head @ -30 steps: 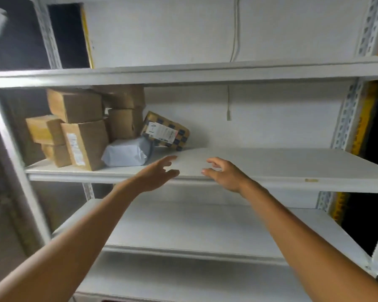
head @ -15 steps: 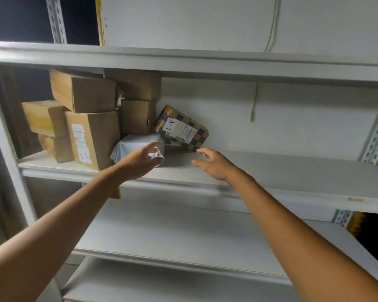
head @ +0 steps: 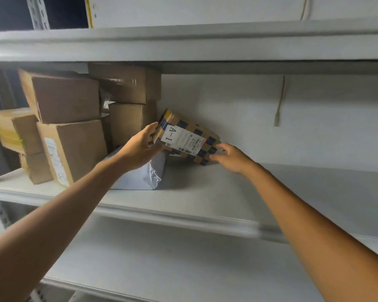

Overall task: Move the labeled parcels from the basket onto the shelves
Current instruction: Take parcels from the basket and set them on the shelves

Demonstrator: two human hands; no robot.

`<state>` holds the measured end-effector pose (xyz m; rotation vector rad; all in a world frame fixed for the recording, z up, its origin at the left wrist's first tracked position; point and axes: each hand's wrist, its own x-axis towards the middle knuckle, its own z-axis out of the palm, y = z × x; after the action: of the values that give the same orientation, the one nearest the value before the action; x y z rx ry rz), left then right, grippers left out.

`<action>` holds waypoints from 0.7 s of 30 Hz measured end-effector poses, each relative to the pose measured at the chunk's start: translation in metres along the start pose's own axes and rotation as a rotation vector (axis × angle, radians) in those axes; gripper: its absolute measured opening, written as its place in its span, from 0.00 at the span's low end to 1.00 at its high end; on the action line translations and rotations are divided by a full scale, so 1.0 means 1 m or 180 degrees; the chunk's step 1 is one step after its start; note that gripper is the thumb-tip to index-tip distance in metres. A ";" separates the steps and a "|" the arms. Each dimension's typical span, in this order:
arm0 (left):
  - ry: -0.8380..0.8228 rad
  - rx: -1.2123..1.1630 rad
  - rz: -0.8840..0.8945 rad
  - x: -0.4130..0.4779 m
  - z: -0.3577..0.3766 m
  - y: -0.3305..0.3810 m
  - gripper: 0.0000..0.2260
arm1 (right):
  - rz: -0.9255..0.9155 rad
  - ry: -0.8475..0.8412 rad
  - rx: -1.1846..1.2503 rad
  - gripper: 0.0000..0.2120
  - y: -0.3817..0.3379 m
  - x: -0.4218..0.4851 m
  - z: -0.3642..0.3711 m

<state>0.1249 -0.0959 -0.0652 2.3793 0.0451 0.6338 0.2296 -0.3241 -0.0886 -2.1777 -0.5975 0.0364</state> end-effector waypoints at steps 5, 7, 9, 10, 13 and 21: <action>0.0029 0.0069 -0.0141 0.058 0.008 -0.005 0.30 | 0.0078 0.0133 0.0214 0.24 0.020 0.063 -0.008; 0.0037 0.0118 -0.0176 0.076 0.016 -0.009 0.30 | 0.0245 0.0222 0.0401 0.27 0.032 0.083 -0.006; 0.0011 0.0155 -0.0192 0.089 0.026 -0.016 0.31 | 0.0431 0.0297 0.0658 0.32 0.043 0.099 -0.001; 0.0008 0.0103 -0.0197 0.094 0.031 -0.020 0.32 | 0.0525 0.0312 0.0776 0.34 0.048 0.105 0.002; 0.0083 -0.0141 -0.0175 0.103 0.045 -0.034 0.34 | 0.0626 0.0323 0.1189 0.26 0.061 0.123 0.017; 0.0309 -0.0255 -0.0118 0.088 0.056 -0.039 0.34 | 0.0506 0.0639 0.1812 0.14 0.073 0.124 0.033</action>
<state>0.2329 -0.0817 -0.0880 2.2647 0.1039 0.7197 0.3609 -0.2846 -0.1421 -1.6433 -0.2547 0.0635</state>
